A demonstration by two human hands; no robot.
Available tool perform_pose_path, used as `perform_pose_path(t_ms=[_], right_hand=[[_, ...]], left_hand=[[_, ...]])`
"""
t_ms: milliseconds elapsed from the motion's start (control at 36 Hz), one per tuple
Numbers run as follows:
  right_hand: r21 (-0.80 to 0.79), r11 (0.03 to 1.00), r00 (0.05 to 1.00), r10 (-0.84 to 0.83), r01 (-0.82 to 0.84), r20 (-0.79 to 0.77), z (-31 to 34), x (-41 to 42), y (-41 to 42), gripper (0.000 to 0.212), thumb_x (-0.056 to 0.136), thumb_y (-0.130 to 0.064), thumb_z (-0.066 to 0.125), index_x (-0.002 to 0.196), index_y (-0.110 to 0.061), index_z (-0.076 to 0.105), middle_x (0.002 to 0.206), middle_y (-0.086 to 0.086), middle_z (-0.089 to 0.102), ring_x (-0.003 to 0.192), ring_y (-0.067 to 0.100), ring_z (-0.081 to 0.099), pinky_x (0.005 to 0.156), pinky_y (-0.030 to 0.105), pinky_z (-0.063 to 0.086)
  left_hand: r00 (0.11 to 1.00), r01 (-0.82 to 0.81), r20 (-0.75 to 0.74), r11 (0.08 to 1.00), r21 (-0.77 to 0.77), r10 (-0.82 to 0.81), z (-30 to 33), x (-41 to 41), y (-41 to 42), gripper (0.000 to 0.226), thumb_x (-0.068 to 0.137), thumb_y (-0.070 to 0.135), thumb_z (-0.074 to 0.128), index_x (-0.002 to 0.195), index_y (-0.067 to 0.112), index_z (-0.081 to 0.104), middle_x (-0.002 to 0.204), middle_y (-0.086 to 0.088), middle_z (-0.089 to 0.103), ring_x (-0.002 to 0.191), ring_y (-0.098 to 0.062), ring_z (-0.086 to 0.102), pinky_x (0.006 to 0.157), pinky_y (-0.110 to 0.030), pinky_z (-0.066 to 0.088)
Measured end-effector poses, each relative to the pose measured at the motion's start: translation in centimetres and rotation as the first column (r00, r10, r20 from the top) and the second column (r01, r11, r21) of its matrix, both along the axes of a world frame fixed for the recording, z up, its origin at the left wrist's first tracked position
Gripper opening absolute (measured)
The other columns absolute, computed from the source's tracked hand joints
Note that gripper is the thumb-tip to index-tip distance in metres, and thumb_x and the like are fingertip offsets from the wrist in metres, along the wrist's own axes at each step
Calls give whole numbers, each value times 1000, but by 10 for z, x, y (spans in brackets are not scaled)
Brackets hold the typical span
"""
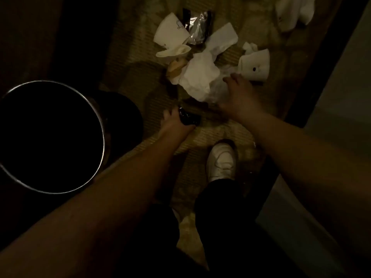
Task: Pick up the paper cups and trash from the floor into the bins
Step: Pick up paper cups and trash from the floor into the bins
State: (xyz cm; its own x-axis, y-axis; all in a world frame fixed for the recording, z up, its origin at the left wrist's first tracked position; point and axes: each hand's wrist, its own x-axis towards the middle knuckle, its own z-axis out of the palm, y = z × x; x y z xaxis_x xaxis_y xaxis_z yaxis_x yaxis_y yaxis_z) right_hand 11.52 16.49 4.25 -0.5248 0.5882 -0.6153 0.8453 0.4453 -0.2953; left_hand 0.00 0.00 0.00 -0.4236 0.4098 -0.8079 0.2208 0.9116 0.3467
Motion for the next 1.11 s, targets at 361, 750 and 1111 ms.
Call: perform_pose_path(t_ms=[361, 750, 1111], right_hand=[[15, 1000, 991, -25, 23, 134, -84, 30, -8, 56, 94, -38, 58, 143, -16, 43, 139, 19, 49, 120, 40, 52, 96, 48, 47], [-124, 926, 924, -370, 358, -99, -39, 59, -18, 44, 87, -39, 63, 119, -9, 66, 132, 12, 55, 114, 18, 51, 88, 25, 38], [-224, 781, 793, -607, 582, -57, 2, 77, -1, 40, 89, -25, 64, 127, -14, 57, 109, 0, 57, 97, 15, 54, 78, 26, 38]], left_hand=[[939, 280, -192, 959, -45, -284, -73, 7, -4, 64, 88, 17, 65, 145, 15, 35, 149, -12, 34, 134, -31, 35, 104, -47, 41], [927, 320, -239, 942, 102, -290, -23, -4, 1, 21, 96, 17, 49, 108, 6, 63, 122, -15, 55, 116, -32, 49, 89, -35, 40], [814, 496, -407, 860, 116, -415, 31, -27, 16, 24, 93, 28, 57, 108, 16, 72, 134, -5, 49, 124, -29, 37, 93, -37, 32]])
